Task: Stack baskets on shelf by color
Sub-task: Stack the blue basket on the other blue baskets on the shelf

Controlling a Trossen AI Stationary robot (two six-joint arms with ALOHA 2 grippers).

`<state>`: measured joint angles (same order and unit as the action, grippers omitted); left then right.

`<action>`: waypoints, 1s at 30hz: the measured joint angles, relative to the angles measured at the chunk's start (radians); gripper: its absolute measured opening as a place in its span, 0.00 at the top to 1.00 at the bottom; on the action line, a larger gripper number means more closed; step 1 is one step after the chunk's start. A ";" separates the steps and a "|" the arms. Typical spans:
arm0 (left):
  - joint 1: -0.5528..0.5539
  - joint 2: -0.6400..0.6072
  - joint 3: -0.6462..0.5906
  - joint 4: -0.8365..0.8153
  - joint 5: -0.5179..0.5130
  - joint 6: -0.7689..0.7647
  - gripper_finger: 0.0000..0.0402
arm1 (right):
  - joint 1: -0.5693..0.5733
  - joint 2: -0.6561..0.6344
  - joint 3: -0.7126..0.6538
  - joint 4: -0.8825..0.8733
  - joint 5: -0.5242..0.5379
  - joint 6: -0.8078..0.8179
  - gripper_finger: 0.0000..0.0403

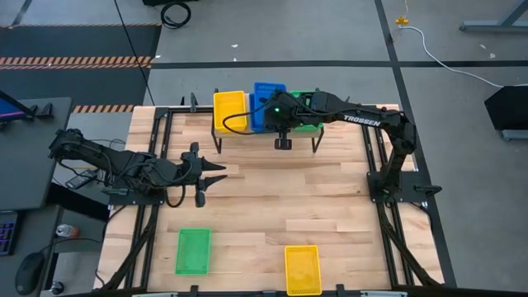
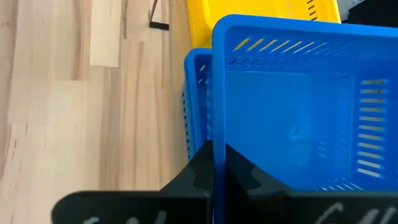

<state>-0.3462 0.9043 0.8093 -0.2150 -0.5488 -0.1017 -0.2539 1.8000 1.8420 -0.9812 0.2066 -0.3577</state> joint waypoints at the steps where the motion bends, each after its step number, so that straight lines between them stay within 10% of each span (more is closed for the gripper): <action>1: 0.000 0.000 0.000 0.000 0.000 0.000 0.71 | 0.000 0.000 0.000 -0.001 0.000 0.000 0.97; 30: 0.000 0.000 0.000 0.000 0.000 0.000 0.71 | 0.005 0.000 -0.002 0.007 -0.059 0.067 0.64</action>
<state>-0.3464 0.9043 0.8093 -0.2150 -0.5488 -0.1020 -0.2486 1.8004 1.8403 -0.9740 0.1471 -0.2903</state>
